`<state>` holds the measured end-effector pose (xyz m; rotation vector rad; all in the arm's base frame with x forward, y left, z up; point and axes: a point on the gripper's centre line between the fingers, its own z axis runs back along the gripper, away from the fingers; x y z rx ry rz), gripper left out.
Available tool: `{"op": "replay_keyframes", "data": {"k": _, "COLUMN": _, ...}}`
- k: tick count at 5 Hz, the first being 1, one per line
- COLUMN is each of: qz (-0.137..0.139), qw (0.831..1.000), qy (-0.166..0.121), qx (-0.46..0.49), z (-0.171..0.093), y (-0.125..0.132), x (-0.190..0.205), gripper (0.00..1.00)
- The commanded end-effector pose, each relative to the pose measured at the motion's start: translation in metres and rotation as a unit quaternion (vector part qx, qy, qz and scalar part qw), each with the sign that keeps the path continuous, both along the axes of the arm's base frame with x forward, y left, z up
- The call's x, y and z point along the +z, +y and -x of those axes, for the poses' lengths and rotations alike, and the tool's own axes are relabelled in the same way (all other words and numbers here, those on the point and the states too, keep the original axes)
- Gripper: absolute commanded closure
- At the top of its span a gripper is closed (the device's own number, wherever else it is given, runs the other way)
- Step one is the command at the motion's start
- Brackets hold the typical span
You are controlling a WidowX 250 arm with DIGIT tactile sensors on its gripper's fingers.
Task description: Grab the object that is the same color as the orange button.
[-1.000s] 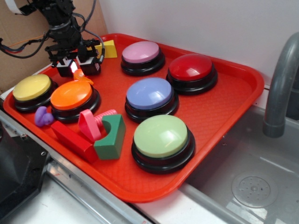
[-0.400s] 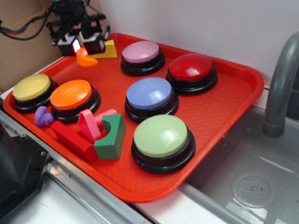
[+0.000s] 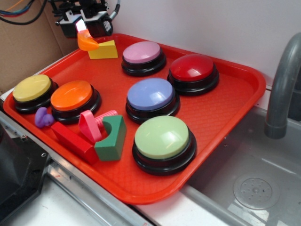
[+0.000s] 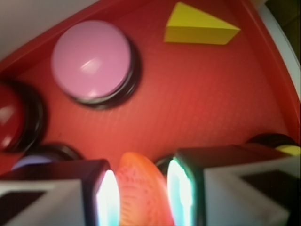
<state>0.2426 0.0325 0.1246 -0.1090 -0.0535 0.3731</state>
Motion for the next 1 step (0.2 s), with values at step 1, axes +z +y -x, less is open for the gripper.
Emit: {"op": "replay_keyframes", "data": {"k": 1, "qz": -0.042, "qw": 0.997, "qy": -0.034, "qx": -0.057, "z": 0.0195, "y": -0.0186, "x": 0.0276, "gripper": 1.0}}
